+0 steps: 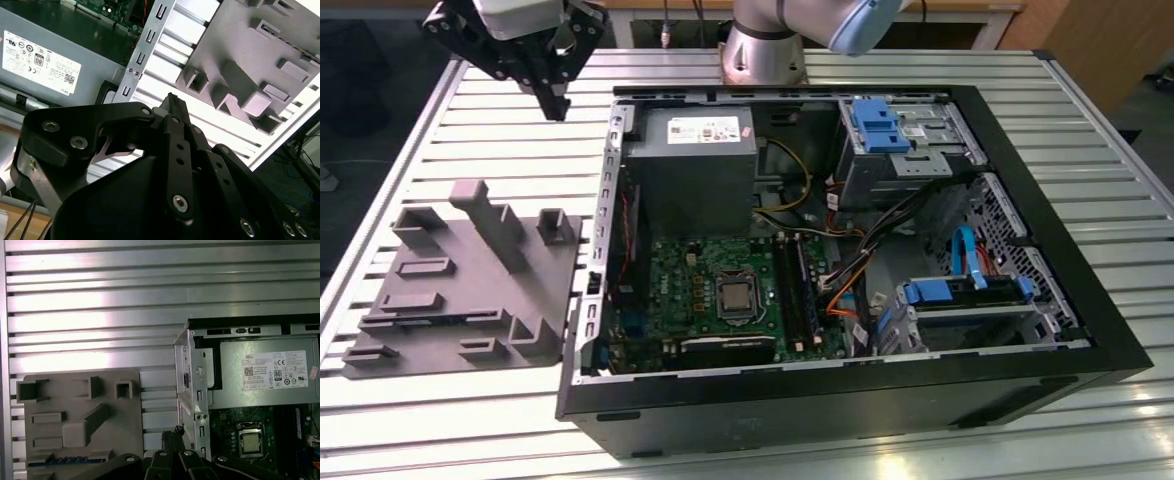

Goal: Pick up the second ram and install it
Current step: 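Reach for the second ram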

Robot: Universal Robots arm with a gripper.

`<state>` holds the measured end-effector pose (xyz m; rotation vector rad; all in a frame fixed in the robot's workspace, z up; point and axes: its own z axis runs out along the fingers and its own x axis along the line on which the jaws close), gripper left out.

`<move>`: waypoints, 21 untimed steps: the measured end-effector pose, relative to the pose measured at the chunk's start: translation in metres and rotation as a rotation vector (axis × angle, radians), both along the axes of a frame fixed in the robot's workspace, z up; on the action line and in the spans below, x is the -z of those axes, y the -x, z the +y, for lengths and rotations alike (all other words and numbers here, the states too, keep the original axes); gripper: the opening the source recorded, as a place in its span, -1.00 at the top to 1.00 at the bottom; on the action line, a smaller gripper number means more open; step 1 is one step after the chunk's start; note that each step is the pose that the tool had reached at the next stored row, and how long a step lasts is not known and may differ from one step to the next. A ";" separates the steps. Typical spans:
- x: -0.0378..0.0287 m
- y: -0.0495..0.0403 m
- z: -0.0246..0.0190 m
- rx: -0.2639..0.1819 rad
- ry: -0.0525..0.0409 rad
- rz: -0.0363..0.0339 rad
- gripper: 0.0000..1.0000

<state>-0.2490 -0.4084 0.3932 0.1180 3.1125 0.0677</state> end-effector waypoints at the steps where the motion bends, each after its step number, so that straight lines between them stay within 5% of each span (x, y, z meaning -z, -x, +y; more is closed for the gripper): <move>1: 0.0000 0.0008 -0.0001 0.000 0.0000 0.0000 0.79; 21: 0.0000 0.0109 -0.0030 0.000 0.0000 0.0000 0.79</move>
